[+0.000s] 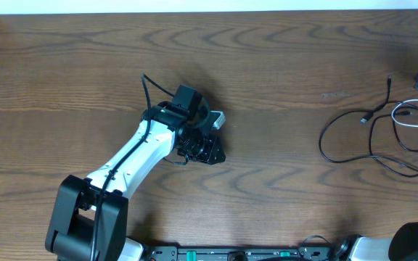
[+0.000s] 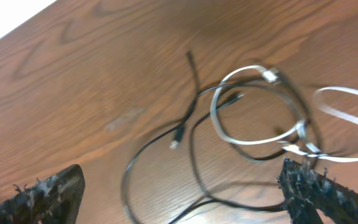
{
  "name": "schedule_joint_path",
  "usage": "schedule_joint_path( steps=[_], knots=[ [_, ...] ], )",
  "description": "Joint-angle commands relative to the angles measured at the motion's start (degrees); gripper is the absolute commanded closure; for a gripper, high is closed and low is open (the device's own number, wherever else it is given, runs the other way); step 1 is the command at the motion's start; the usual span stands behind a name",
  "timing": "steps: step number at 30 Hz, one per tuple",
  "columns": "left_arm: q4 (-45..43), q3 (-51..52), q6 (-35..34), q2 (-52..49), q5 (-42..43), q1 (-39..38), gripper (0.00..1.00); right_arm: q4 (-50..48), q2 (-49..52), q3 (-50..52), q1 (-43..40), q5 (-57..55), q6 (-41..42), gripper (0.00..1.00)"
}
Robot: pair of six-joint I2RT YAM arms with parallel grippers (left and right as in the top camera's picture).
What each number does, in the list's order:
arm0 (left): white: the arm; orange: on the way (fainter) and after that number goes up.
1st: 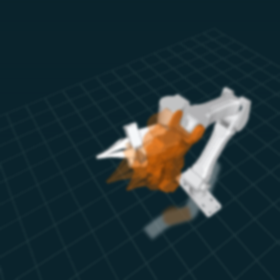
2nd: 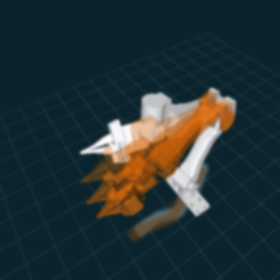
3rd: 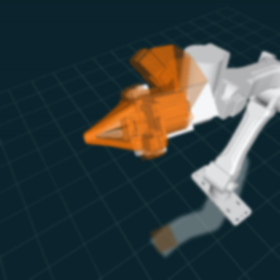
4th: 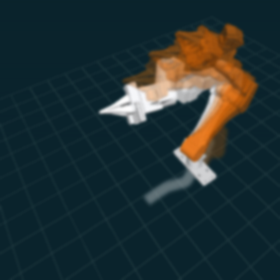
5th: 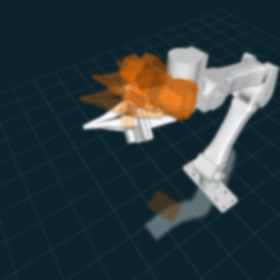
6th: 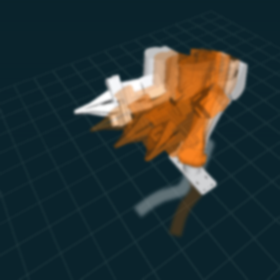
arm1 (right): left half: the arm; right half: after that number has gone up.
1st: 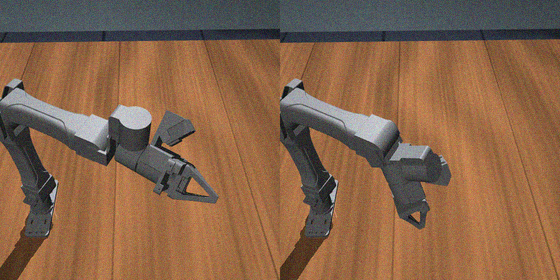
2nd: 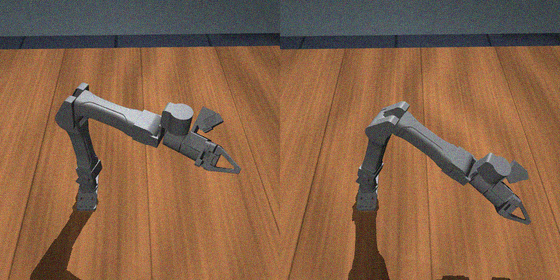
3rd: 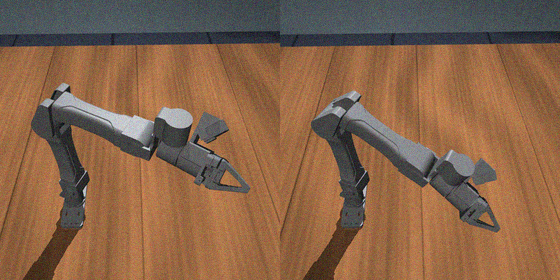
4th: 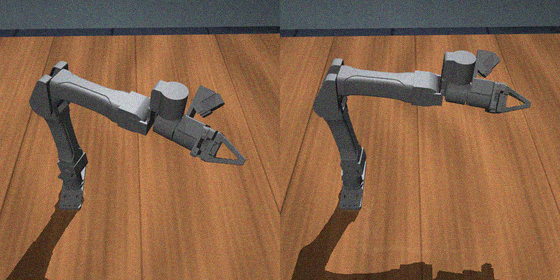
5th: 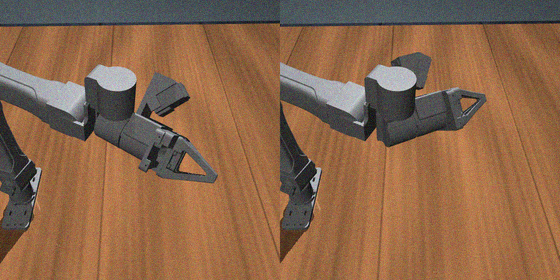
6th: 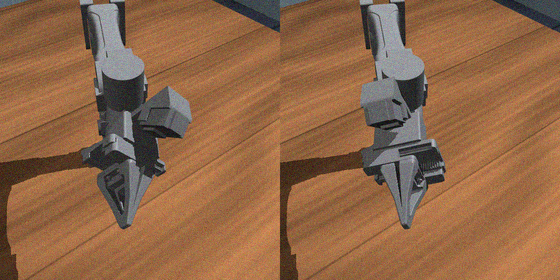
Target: Untangle cables
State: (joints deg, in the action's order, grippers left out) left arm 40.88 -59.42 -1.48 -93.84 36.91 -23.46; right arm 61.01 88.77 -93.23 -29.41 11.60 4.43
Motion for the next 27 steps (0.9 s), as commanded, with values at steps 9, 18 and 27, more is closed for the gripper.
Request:
schedule_joint_path(
  steps=[9, 18, 27],
  knots=[
    [-8.46, 0.09, -5.51, -0.02, -0.55, -0.13, 0.67, 4.59, 0.39, 5.70, 5.18, 11.85, -0.68, 0.01],
    [-5.77, 0.07, -12.55, -0.02, -27.28, -0.04, 0.44, -9.16, 0.39, 23.30, 18.60, 9.07, -1.53, 0.01],
    [6.16, 0.07, -22.29, -0.02, -44.85, 4.90, 0.34, -7.50, 0.39, 26.91, 26.53, -16.85, 2.01, 0.01]
  ],
)
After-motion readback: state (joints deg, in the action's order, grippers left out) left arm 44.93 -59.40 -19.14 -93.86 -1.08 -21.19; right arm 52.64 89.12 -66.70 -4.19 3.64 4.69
